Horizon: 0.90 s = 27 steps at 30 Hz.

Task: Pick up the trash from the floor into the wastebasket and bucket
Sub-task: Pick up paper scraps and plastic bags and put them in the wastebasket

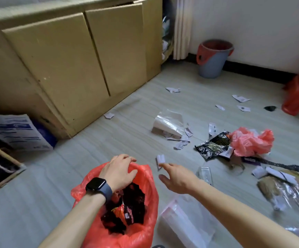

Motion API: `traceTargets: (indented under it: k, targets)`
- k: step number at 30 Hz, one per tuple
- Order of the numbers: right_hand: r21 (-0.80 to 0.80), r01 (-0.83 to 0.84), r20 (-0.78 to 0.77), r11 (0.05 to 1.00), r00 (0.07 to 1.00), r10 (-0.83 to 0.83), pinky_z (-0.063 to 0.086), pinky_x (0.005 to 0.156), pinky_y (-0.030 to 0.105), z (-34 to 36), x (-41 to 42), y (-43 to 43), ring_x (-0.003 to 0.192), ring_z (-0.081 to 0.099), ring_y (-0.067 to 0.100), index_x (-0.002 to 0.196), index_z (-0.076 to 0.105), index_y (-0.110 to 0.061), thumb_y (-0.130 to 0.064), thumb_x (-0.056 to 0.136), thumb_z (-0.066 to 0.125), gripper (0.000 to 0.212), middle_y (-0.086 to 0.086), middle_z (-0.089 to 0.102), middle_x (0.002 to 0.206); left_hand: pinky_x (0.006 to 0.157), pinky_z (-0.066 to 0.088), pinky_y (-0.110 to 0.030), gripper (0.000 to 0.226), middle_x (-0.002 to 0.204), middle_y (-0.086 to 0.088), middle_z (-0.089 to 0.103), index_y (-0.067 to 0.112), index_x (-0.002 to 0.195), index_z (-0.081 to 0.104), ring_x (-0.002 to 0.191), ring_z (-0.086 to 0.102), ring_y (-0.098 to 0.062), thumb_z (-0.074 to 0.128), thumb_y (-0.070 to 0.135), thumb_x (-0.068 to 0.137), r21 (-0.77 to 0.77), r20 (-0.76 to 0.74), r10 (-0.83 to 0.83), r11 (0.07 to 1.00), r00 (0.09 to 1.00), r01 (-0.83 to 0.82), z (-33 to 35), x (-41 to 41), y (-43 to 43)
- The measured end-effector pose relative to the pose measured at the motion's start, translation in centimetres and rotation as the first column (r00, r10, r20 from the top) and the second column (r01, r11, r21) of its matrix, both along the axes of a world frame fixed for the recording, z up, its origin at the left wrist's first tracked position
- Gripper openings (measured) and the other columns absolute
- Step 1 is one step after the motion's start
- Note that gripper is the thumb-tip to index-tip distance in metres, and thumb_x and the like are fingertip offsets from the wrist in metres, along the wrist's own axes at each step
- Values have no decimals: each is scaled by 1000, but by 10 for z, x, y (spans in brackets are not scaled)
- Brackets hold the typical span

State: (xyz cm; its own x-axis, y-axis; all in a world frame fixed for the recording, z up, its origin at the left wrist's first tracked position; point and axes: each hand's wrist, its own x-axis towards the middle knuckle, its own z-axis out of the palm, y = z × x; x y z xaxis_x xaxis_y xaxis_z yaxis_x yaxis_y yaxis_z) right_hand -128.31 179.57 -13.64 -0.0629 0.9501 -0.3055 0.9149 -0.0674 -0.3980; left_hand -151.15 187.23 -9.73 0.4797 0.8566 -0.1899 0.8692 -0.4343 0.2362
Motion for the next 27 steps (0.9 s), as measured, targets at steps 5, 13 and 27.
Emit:
traceTargets:
  k: [5,13,27]
  targets:
    - [17,49,215,999,975,-51,51,97,42,26,96,18,126,52,27,145,41,-24,-41,97,47,51,5,55,135,107,39,-32,46,139,12,47,35,134,53,133,41,-14,56,45,90,-8,18,-78,997,997,79,15,81,25]
    - [45,300,124,953,945,-304,48,95,39,-48,208,44,118,55,27,134,48,-26,-45,90,46,48,5,59,127,106,42,-38,49,142,-3,46,28,139,47,130,47,-26,51,36,91,-249,-170,-23,968,985,-20,-84,181,94]
    - [-30,238,72,971,969,-235,20,119,43,-203,190,182,146,20,41,149,38,-23,-48,96,51,60,19,25,159,77,44,-35,35,117,-10,49,30,127,50,103,58,-36,59,28,93,-289,-173,298,896,939,-338,-247,217,133]
